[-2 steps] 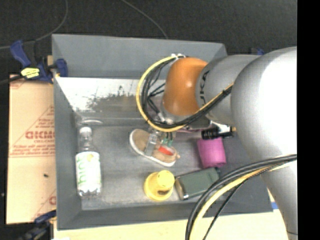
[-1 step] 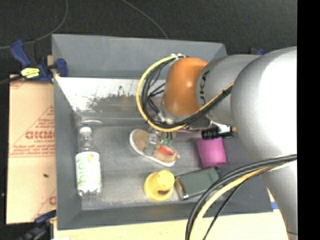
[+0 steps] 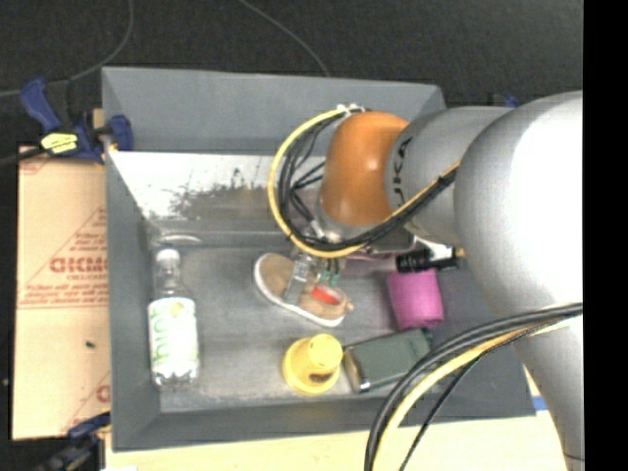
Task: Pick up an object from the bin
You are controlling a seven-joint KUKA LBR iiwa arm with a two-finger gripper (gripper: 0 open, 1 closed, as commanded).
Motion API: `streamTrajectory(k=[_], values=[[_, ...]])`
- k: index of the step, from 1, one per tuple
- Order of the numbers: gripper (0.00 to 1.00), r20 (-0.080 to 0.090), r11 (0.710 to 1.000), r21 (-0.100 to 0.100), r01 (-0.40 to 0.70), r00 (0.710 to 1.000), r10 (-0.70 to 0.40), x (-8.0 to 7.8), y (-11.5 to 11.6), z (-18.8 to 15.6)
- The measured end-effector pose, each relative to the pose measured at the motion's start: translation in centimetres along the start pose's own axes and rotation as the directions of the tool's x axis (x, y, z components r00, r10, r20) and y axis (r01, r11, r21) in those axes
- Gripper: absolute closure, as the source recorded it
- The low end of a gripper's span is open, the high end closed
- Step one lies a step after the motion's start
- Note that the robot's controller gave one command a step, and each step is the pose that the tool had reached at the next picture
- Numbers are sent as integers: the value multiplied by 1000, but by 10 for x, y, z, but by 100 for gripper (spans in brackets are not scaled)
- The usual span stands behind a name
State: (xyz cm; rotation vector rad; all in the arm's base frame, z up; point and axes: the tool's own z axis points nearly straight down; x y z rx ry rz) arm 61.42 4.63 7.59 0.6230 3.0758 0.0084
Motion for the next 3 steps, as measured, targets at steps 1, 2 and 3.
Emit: streamTrajectory(k=[1,2,3], values=[[100,5,1000,-2,0,1000,0,-1,0,-6],[100,5,1000,-3,0,1000,0,0,0,-14],[100,4,1000,-2,1,1000,-1,0,0,-25]])
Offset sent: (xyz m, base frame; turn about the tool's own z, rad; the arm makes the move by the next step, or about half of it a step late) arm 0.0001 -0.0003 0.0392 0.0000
